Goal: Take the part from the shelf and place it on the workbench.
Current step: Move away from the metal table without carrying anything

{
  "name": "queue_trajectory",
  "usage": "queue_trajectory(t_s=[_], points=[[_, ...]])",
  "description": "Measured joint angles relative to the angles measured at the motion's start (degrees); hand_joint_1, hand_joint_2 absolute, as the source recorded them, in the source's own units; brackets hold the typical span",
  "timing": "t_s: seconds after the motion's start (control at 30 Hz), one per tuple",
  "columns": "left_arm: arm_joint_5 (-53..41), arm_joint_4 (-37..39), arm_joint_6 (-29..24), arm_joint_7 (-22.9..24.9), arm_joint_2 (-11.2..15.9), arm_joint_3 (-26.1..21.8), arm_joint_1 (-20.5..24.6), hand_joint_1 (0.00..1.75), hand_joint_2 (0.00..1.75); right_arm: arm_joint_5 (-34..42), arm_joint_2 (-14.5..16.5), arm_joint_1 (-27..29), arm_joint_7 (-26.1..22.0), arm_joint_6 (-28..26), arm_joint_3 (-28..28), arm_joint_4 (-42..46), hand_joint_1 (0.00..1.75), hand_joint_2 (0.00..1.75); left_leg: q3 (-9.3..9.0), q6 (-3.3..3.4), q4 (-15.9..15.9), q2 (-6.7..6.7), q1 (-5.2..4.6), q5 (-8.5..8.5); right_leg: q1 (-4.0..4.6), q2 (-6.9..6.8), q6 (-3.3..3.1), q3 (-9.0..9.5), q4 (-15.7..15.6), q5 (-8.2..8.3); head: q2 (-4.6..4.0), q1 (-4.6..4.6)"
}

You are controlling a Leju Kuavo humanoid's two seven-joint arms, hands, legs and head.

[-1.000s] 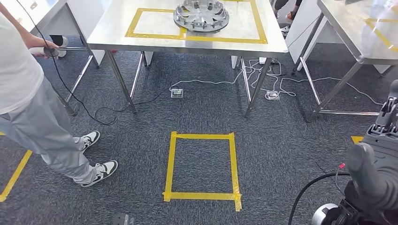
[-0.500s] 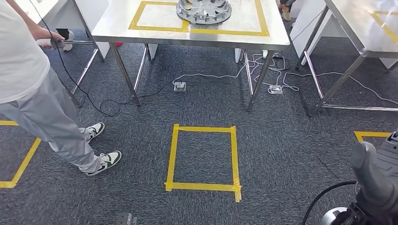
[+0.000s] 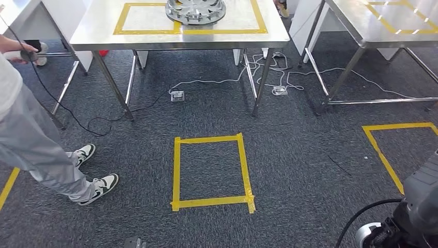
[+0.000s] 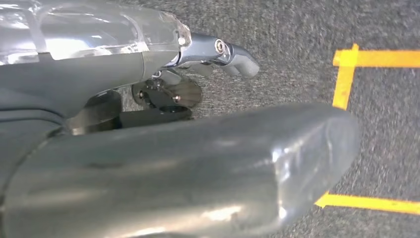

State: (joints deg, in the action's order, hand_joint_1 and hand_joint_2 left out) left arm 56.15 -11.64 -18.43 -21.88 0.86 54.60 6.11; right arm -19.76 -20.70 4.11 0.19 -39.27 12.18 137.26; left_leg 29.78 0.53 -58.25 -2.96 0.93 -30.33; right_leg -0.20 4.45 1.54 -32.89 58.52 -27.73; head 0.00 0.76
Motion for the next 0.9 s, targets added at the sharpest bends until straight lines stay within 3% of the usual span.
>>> queue_trajectory(t_s=[0.07,0.13,0.17,0.2,0.27,0.33,0.4,0.47,0.53,0.6,0.67,0.7,0.73,0.77,0.83,0.9], points=[[0.01,-0.02,-0.04,-0.04,-0.07,0.01,0.04,0.00,0.00,-0.10,0.22,0.09,-0.21,-0.01,-0.43,0.00,0.00,0.00,0.23,0.46,0.26,1.62,0.13,0.32,-0.04,-2.44,0.49,-2.13,4.88,-3.24,0.00,0.51],[0.05,-0.01,-0.07,-0.06,-0.09,0.03,-0.09,0.00,0.00,-0.61,0.50,0.31,-0.47,-0.01,-0.95,0.00,0.00,0.00,0.52,0.57,0.25,3.14,0.08,0.40,-0.24,-3.85,1.06,-5.21,12.62,-7.17,0.00,1.01],[0.07,0.00,-0.08,-0.05,-0.08,0.04,-0.15,0.00,0.00,-1.04,0.63,0.50,-0.51,-0.01,-1.17,-0.01,0.00,0.00,0.61,0.57,0.24,3.85,0.07,0.42,-0.32,-4.06,1.25,-6.02,15.12,-7.99,0.00,1.14],[0.08,0.01,-0.10,-0.05,-0.08,0.04,-0.15,0.00,0.00,-1.48,0.74,0.66,-0.52,-0.01,-1.35,-0.01,0.00,0.00,0.65,0.55,0.23,4.46,0.07,0.44,-0.37,-4.23,1.33,-5.87,15.59,-7.69,0.00,1.27],[0.09,-0.01,-0.11,-0.04,-0.16,0.04,-0.09,0.00,0.00,-2.15,0.92,0.80,-0.49,-0.01,-1.63,-0.02,0.00,0.00,0.53,0.46,0.23,5.56,0.07,0.44,-0.33,-5.19,1.15,-2.39,9.70,-4.27,0.00,1.54],[0.08,-0.03,-0.11,-0.05,-0.24,0.04,-0.02,0.00,0.00,-2.39,1.08,0.76,-0.43,-0.02,-2.02,-0.01,0.00,0.00,0.37,0.16,0.16,6.43,-0.17,0.35,0.11,-7.55,0.50,1.66,1.62,-1.49,0.00,1.81],[0.07,-0.03,-0.11,-0.05,-0.24,0.07,-0.03,0.00,0.00,-2.39,1.22,0.72,-0.27,-0.03,-2.43,-0.01,0.00,0.00,0.32,-0.41,0.14,7.25,-0.43,0.31,0.56,-8.64,-0.32,2.76,-1.42,-1.11,0.00,1.92],[0.07,-0.03,-0.11,-0.04,-0.23,0.20,-0.01,0.00,0.00,-2.37,1.32,0.72,-0.07,-0.03,-2.72,0.00,0.00,0.00,0.23,-1.12,0.20,7.86,-0.42,0.17,0.51,-7.51,-1.15,2.55,-1.72,-0.77,0.00,1.89],[0.07,-0.04,-0.10,-0.07,-0.23,0.38,0.09,0.00,0.00,-2.33,1.36,0.59,0.01,-0.02,-2.90,0.00,0.00,0.00,0.82,-1.73,-1.57,5.40,-0.29,-1.54,0.25,-6.30,-1.96,2.60,-2.23,-0.19,0.00,1.59],[0.07,-0.04,-0.06,-0.13,-0.22,0.47,0.03,0.00,0.00,-2.27,1.40,0.41,0.03,-0.01,-2.96,0.00,0.00,0.00,3.47,-1.98,-7.75,2.50,-0.21,-5.27,0.18,-5.04,-2.50,2.46,-2.47,0.22,0.00,0.89],[0.09,-0.02,0.00,-0.22,-0.21,0.52,-0.14,0.00,0.00,-2.25,1.43,0.33,0.10,-0.01,-2.96,0.00,0.00,0.00,6.76,-1.95,-14.73,2.44,-0.25,-7.90,0.32,-3.47,-2.70,2.22,-2.35,0.36,0.00,0.29],[0.09,-0.02,0.04,-0.28,-0.20,0.55,-0.19,0.00,0.00,-2.25,1.43,0.24,0.21,-0.01,-2.96,0.00,0.00,0.00,7.44,-1.89,-15.93,2.60,-0.26,-7.61,0.37,-2.60,-2.72,2.17,-2.24,0.38,0.00,0.12],[0.10,-0.02,0.10,-0.34,-0.21,0.56,-0.20,0.00,0.00,-2.25,1.43,0.08,0.39,-0.01,-2.96,0.00,0.00,0.00,7.11,-1.76,-14.89,2.58,-0.27,-6.13,0.40,-1.70,-2.70,2.17,-2.10,0.36,0.00,0.02],[0.10,-0.02,0.21,-0.42,-0.21,0.57,-0.19,0.00,0.00,-2.26,1.42,-0.12,0.59,-0.01,-2.96,0.00,0.00,0.00,5.87,-1.58,-11.89,2.01,-0.25,-3.84,0.40,-0.83,-2.62,2.18,-1.92,0.31,0.00,-0.08],[0.13,-0.02,0.36,-0.52,-0.21,0.57,-0.16,0.00,0.00,-2.53,1.39,-0.64,0.89,-0.01,-2.94,0.00,0.00,0.00,2.75,-1.10,-4.56,-1.41,0.01,-0.18,0.33,0.79,-2.28,1.94,-1.40,0.12,0.00,-0.19],[0.21,0.00,0.42,-0.60,-0.21,0.57,-0.19,0.00,0.00,-3.56,1.33,-1.17,1.03,-0.01,-2.93,0.00,0.00,0.00,1.21,-0.83,-0.99,-3.59,0.13,0.53,0.12,2.45,-1.57,1.22,-0.99,0.12,0.00,-0.24]])
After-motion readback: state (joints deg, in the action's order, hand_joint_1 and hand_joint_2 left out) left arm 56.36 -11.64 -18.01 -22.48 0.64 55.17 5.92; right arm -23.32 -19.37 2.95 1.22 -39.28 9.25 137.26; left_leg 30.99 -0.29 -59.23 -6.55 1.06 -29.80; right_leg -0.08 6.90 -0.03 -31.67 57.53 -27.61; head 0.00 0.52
